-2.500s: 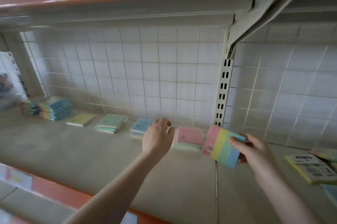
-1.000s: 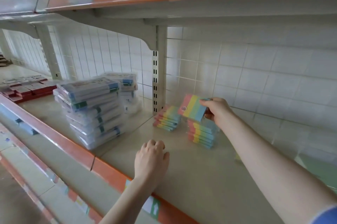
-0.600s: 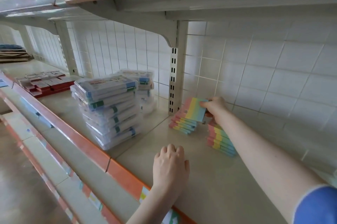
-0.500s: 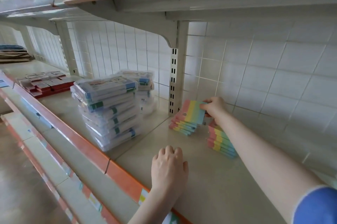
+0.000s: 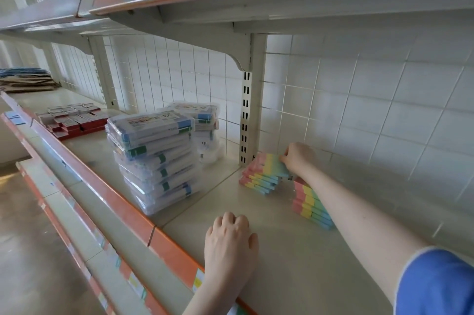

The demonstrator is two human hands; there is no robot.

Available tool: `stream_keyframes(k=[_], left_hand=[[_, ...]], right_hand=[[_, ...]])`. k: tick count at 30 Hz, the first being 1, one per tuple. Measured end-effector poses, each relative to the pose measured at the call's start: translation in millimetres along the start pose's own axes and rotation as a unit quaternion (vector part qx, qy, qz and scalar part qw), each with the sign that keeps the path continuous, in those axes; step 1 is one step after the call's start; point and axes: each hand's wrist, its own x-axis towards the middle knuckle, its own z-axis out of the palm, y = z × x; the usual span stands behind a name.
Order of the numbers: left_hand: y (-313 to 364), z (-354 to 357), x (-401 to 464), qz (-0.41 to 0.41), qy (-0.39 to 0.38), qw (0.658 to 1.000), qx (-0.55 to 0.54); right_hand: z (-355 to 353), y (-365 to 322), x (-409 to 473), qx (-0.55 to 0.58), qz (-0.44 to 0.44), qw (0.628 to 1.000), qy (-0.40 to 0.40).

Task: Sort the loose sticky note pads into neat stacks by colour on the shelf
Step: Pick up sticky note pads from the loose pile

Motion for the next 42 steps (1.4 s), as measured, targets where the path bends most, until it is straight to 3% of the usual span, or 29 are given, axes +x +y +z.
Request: stream_keyframes(k=[4,10,18,28,35,42], left_hand=[[0.9,-1.7,-0.8,0.004,0.003,1.000,-0.007],[1.0,-3.8,-0.7,0.000,-0.013,1.000,-0.007],[1.3,-5.3,-0.3,0.000,-0.014,1.000,-0.015],[4.9,-14.2,2.1,-0.009,-0.070,0.997,-0.042],[7.4,-24.2,6.7,-0.035,-0.116,0.991,-0.057],[51.1,-38.5,-6.2,-0.022,-0.120,0.990,-0.072]], right_hand=[[-5.4,-4.7,-2.9,0.011,-0.045,0.998,-0.036],[-28.2,-6.6,-12.4,-0.013,-0.118,0.969,-0.216],[-12.0,-15.8,-11.9,-0.008,-0.112,0.985,-0.130],[-13.8,-16.6,-19.0,-0.030,-0.130,0.986,-0.104],[-45.7,18.1,-49.2,-0.033,-0.141,0.988,0.050],[-80.7,113.2,-120.5,-0.066,-0.112,0.980,0.149]])
